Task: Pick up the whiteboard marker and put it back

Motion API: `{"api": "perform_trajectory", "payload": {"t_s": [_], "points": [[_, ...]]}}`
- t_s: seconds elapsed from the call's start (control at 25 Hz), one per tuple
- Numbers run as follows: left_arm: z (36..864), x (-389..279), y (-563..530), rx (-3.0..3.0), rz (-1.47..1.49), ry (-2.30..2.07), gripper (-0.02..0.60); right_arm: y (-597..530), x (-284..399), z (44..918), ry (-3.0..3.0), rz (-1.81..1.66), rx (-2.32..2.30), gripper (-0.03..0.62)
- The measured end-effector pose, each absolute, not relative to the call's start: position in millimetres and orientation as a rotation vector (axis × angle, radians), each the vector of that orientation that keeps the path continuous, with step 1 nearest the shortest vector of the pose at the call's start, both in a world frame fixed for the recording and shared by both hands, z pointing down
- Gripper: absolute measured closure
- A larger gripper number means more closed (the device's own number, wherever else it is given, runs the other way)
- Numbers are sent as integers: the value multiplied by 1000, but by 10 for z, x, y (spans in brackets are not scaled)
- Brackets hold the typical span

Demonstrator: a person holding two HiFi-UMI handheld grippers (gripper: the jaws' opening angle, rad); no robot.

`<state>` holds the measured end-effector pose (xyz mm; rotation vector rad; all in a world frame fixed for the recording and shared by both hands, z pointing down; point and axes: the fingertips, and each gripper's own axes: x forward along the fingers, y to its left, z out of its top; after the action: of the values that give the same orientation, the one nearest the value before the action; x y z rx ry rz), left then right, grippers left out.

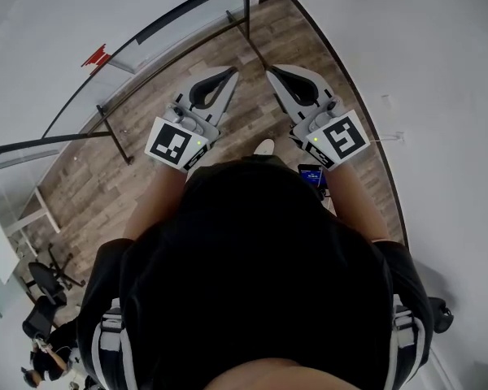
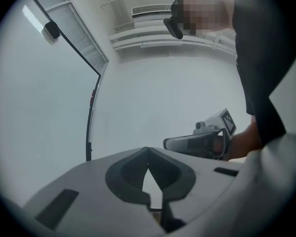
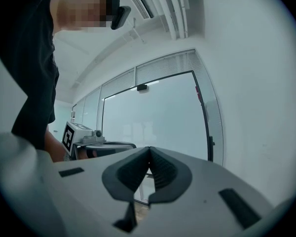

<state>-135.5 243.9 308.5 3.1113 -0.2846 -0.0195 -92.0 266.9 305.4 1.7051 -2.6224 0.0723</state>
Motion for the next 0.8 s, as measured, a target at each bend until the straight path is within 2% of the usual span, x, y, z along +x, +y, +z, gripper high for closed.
{"api": "perform_trajectory", "payload": {"t_s": [0.8], "points": [[3222,-900,2001,3093,-21,-369,577,2199,-506,3246,-2669,115,1623,599]]}}
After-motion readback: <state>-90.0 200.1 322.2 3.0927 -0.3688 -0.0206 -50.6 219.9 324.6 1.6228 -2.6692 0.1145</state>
